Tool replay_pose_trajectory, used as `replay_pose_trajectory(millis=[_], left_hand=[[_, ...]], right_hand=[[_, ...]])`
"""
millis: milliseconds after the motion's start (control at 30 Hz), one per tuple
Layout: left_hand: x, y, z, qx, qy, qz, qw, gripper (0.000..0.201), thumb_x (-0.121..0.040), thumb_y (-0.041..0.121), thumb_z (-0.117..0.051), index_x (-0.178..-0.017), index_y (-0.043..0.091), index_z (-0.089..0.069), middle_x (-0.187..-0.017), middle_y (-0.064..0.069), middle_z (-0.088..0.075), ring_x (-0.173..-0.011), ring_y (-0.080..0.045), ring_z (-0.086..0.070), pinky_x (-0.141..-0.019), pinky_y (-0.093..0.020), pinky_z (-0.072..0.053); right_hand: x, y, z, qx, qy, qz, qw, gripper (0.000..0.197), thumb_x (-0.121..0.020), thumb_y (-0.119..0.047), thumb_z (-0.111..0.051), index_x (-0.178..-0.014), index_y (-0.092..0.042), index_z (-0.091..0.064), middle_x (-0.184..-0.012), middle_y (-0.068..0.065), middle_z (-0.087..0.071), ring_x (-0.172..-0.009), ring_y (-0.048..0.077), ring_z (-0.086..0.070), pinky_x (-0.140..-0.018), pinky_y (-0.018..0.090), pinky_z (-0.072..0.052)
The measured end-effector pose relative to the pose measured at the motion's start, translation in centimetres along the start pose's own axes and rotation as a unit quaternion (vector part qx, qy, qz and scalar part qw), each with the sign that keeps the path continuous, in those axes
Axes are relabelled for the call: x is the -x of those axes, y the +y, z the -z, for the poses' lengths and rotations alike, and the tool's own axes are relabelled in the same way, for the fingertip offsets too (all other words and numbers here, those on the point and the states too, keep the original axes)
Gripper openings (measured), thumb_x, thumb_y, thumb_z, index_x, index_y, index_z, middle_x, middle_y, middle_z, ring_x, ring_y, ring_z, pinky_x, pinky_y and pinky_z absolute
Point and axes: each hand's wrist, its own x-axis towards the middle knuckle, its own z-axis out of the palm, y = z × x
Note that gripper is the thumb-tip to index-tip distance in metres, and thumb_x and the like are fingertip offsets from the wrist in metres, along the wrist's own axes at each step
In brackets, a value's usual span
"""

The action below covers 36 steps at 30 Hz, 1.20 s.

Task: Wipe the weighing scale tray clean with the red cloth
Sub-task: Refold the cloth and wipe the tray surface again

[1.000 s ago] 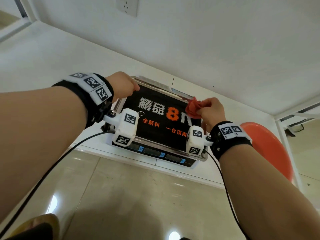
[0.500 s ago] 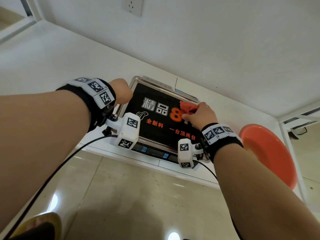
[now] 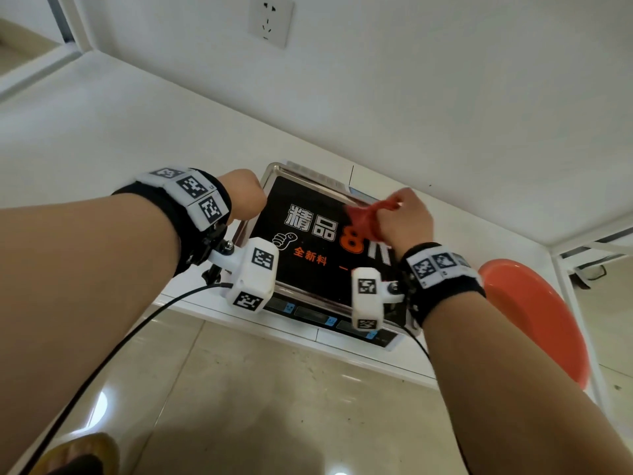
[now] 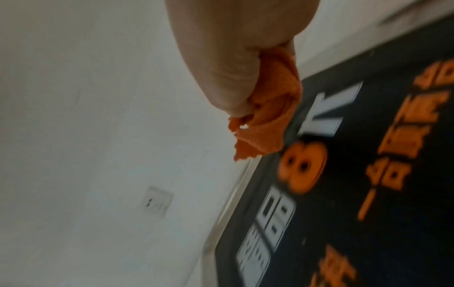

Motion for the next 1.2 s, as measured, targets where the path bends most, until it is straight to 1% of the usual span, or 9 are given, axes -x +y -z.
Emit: replay_pose_trajectory(millis=[167, 333, 433, 633, 733, 900, 967, 1100, 1200], left_hand=[[-0.1, -0.4, 0.1, 0.022, -0.013, 0.002, 1.0, 0.04, -0.09, -0.002, -0.045, -0.129, -0.005, -0.054, -0.133, -0.022, -0.055, -0.125, -0.037, -0.05, -0.1, -0.038, -0.042], [0.2, -0.6, 0.5, 0.039, -0.019, -0.002, 0.999, 0.04, -0.09, -0.001, -0.042, -0.127, -0.003, -0.056, -0.128, -0.02, -0.058, -0.121, -0.035, -0.054, -0.105, -0.044, -0.044], [0.4, -0.7, 0.7, 0.04, -0.028, -0.004, 0.999, 0.04, -0.089, -0.004, -0.043, -0.127, -0.003, -0.057, -0.128, -0.02, -0.058, -0.12, -0.035, -0.054, -0.105, -0.043, -0.044], [1.2, -0.7, 1.4, 0.02, -0.036, -0.026, 0.999, 0.038, -0.092, 0.005, -0.041, -0.126, 0.003, -0.059, -0.127, -0.016, -0.06, -0.118, -0.032, -0.057, -0.102, -0.042, -0.046], [1.5, -0.9, 1.7, 0.025, -0.044, -0.034, 0.998, 0.038, -0.093, 0.008, -0.04, -0.125, 0.005, -0.06, -0.127, -0.016, -0.06, -0.118, -0.031, -0.058, -0.1, -0.043, -0.048], [1.8, -1.1, 1.9, 0.023, -0.05, -0.042, 0.998, 0.038, -0.093, 0.009, -0.041, -0.125, 0.007, -0.061, -0.126, -0.013, -0.062, -0.117, -0.03, -0.059, -0.1, -0.042, -0.048], [1.8, -1.2, 2.0, 0.026, -0.053, -0.043, 0.997, 0.038, -0.093, 0.009, -0.041, -0.124, 0.008, -0.061, -0.125, -0.013, -0.062, -0.117, -0.029, -0.059, -0.1, -0.041, -0.048], [1.5, -1.4, 2.0, 0.052, -0.055, -0.041, 0.996, 0.037, -0.093, 0.01, -0.041, -0.123, 0.005, -0.062, -0.125, -0.015, -0.062, -0.117, -0.031, -0.059, -0.1, -0.042, -0.049], [1.4, -1.5, 1.9, 0.075, -0.059, -0.04, 0.995, 0.035, -0.093, 0.01, -0.044, -0.122, 0.006, -0.063, -0.124, -0.014, -0.063, -0.115, -0.03, -0.061, -0.098, -0.043, -0.05]], right_hand=[[-0.6, 3.7, -0.3, 0.077, 0.021, -0.079, 0.994, 0.024, -0.084, -0.043, -0.061, -0.091, -0.021, -0.067, -0.073, -0.003, -0.066, -0.071, 0.025, -0.066, -0.062, 0.028, -0.049], [-0.9, -1.2, -2.9, 0.13, -0.107, 0.013, 0.986, 0.022, -0.091, -0.039, -0.06, -0.09, -0.019, -0.068, -0.079, 0.0, -0.068, -0.068, 0.014, -0.063, -0.058, 0.026, -0.046], [-0.9, -4.4, -4.3, 0.186, -0.148, 0.064, 0.969, 0.021, -0.089, -0.036, -0.067, -0.101, -0.019, -0.067, -0.096, 0.002, -0.07, -0.089, 0.02, -0.068, -0.083, 0.035, -0.056], [1.2, -6.5, -4.8, 0.263, -0.212, 0.176, 0.924, 0.024, -0.092, -0.023, -0.061, -0.114, -0.022, -0.071, -0.108, 0.002, -0.072, -0.098, 0.025, -0.069, -0.089, 0.034, -0.055], [0.5, -5.7, -3.7, 0.18, -0.167, 0.143, 0.959, 0.012, -0.09, -0.03, -0.063, -0.097, -0.025, -0.073, -0.085, -0.003, -0.072, -0.08, 0.019, -0.071, -0.077, 0.033, -0.058], [-1.8, -5.1, -4.0, 0.18, -0.113, 0.03, 0.977, 0.054, -0.09, -0.064, -0.056, -0.081, -0.013, -0.07, -0.078, 0.005, -0.073, -0.069, 0.024, -0.069, -0.069, 0.036, -0.059], [-1.7, -6.2, -5.2, 0.191, -0.139, 0.031, 0.971, 0.048, -0.094, -0.056, -0.056, -0.091, -0.011, -0.071, -0.088, 0.007, -0.074, -0.073, 0.023, -0.069, -0.071, 0.035, -0.058], [-0.7, -10.5, -7.0, 0.222, -0.172, 0.144, 0.949, 0.035, -0.098, -0.045, -0.054, -0.117, -0.021, -0.072, -0.111, 0.006, -0.072, -0.099, 0.026, -0.068, -0.085, 0.035, -0.055], [0.6, -11.8, -7.6, 0.281, -0.22, 0.225, 0.907, 0.029, -0.097, -0.025, -0.056, -0.122, -0.019, -0.07, -0.116, 0.004, -0.071, -0.107, 0.025, -0.067, -0.09, 0.032, -0.052]])
